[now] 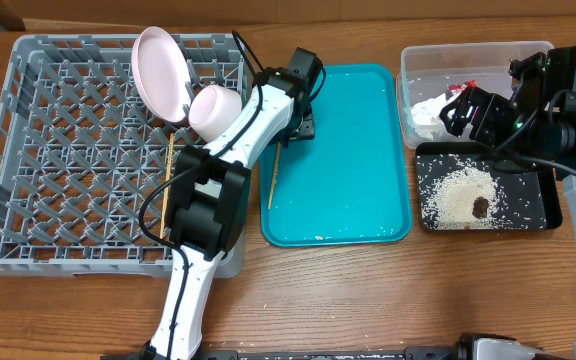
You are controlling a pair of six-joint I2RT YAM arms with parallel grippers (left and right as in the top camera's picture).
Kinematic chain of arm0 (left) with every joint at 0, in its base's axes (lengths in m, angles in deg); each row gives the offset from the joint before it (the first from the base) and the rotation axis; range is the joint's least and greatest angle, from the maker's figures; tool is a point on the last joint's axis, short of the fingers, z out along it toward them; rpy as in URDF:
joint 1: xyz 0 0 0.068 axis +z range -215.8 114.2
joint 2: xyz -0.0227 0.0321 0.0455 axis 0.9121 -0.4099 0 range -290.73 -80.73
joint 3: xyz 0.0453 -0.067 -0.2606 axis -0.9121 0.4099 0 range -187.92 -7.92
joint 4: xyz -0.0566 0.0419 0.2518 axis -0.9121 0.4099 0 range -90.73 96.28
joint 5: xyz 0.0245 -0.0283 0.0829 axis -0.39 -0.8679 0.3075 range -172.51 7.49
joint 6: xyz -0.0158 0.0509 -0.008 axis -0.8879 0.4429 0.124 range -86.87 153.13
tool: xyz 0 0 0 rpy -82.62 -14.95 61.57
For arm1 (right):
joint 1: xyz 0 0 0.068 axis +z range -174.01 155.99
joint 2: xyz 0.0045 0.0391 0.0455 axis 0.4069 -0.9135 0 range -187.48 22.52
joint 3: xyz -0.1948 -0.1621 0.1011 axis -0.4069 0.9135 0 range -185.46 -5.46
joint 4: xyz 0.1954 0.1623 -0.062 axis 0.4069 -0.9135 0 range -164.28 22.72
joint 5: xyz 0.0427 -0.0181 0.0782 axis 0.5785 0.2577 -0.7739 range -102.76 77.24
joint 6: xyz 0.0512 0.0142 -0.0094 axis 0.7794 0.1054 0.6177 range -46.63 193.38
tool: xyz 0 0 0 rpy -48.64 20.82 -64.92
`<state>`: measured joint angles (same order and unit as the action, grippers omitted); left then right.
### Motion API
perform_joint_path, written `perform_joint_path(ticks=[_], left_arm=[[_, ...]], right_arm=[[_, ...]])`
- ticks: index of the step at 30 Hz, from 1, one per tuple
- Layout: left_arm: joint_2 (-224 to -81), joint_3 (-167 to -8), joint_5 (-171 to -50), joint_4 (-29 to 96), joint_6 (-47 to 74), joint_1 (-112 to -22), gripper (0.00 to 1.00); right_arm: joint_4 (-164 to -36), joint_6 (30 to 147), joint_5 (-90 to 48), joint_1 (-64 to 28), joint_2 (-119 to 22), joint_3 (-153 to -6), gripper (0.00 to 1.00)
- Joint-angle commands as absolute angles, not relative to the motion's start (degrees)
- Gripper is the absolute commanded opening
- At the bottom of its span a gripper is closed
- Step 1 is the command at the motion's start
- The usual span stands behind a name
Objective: Sort waste into correct bins and load items into the dishwasher
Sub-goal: 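Carry the chopstick to the rack and insert it upright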
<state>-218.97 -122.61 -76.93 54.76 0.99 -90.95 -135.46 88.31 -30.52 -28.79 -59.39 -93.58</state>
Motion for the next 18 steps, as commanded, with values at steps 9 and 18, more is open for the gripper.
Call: perform_joint_path(ticks=[9,18], left_arm=[[-218.24,-132.71,-78.06,65.18,7.76,-90.23,0.04],[-207.43,-158.96,-75.61,87.0,18.91,-86.6,0.04]], right_arm=[[-135.09,88.12,-30.34,-28.59,-59.04,-93.58,1.0],[-135.11,88.12,-30.34,-28.59,-59.04,-93.58,1.0]])
